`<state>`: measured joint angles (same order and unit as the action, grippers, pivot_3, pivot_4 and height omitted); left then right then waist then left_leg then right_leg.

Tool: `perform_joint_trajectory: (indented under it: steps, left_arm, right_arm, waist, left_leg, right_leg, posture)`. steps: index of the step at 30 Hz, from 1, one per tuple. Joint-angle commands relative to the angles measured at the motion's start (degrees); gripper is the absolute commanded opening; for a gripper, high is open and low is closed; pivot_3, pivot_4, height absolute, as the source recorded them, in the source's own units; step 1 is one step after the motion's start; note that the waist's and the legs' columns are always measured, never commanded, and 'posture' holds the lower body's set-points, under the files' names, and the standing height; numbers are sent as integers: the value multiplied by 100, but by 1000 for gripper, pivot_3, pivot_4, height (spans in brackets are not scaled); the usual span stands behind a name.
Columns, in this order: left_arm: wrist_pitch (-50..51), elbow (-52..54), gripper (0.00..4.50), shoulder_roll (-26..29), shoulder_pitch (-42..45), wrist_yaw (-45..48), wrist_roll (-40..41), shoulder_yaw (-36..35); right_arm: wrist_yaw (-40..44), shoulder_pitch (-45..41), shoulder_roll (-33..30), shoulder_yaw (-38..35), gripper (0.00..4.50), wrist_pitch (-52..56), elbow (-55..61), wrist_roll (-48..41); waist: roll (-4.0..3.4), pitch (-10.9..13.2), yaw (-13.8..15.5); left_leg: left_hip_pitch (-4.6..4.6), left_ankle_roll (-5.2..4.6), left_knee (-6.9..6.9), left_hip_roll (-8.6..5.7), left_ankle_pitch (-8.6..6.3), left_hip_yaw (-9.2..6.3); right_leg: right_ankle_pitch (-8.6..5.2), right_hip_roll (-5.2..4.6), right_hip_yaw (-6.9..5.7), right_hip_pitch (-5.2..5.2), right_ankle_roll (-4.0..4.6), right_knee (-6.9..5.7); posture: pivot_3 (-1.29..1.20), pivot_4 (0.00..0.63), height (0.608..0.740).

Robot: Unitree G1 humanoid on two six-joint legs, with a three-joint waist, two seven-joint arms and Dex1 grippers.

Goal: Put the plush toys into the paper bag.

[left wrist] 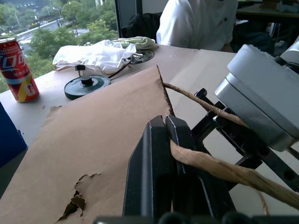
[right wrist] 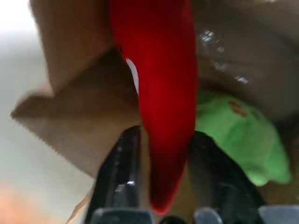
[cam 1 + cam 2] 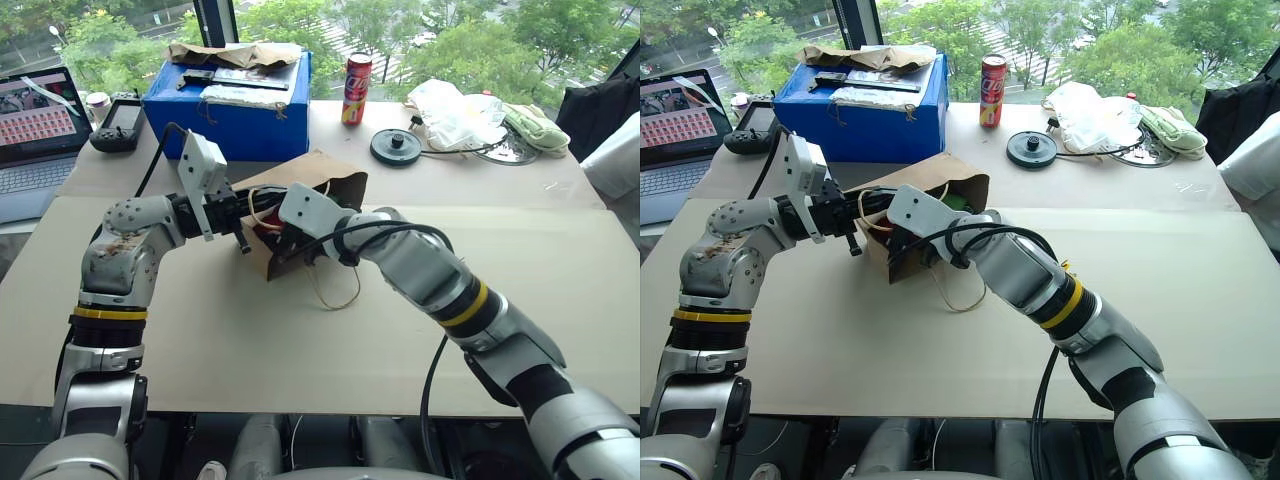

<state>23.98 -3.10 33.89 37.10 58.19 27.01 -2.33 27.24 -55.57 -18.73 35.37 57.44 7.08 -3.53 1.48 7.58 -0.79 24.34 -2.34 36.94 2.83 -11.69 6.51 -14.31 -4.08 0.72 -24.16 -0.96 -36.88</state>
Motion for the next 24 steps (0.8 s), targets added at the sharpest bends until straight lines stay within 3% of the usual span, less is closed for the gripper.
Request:
perform_joint_trajectory:
  steps: [1,4,10,15,24]
  left_arm:
    - [-77,52,0,10,134,23,-9,-43]
    - [-93,29,0,1,144,25,-14,-41]
    - [-123,10,0,-5,136,26,-23,-52]
    - [-140,29,0,2,100,12,-24,-77]
    - [-126,67,0,4,75,13,-11,-77]
  right_arm:
    - [-107,0,94,-291,3148,-52,48,164]
    - [-81,59,75,-424,4048,62,141,172]
    - [329,543,-276,-890,4048,763,1157,-317]
    - [533,1406,-208,-1318,4048,1515,2127,-997]
    - [-32,1898,111,-1315,4048,1348,1498,-905]
  waist:
    - [0,0,0]
    - [0,0,-1]
    - [0,0,18]
    - [0,0,-8]
    - [1,0,-5]
  left_leg:
    - [-1,0,0,0,0,0]
    - [0,0,0,0,0,0]
    - [2,0,-1,-2,0,0]
    - [2,0,-3,1,0,-4]
    - [-12,5,2,-2,3,-1]
  right_leg:
    - [0,0,0,1,0,0]
    - [0,0,0,0,0,-1]
    - [0,-3,-2,1,0,3]
    - [0,1,-3,2,0,6]
    - [-1,0,2,4,1,16]
  posture:
    - [0,150,739]
    - [0,150,739]
    - [0,150,739]
    - [0,150,739]
    - [0,150,739]
